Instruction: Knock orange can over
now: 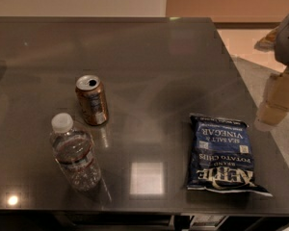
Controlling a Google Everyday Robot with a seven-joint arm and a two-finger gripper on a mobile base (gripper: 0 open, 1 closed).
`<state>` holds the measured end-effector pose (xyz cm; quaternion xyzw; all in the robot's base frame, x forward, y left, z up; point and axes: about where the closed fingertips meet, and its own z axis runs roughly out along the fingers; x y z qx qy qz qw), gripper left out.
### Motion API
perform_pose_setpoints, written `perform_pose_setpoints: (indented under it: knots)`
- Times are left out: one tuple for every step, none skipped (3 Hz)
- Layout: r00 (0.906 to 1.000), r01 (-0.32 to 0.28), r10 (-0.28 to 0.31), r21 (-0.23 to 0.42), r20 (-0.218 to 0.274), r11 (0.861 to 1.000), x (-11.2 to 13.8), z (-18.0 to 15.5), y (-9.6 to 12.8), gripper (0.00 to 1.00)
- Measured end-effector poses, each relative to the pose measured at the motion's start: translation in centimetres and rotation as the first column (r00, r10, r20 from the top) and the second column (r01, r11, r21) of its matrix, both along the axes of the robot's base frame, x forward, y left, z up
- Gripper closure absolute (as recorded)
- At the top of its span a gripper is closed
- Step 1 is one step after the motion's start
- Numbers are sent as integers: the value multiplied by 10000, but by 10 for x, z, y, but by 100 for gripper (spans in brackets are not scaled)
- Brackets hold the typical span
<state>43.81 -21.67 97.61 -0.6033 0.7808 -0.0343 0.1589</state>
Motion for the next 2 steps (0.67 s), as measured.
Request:
perform_pose_setpoints:
  knots:
    - [10000,0,0,0,2,10000,0,0,0,0]
    - [9992,-398,394,470,110,9981,13,2,16,0]
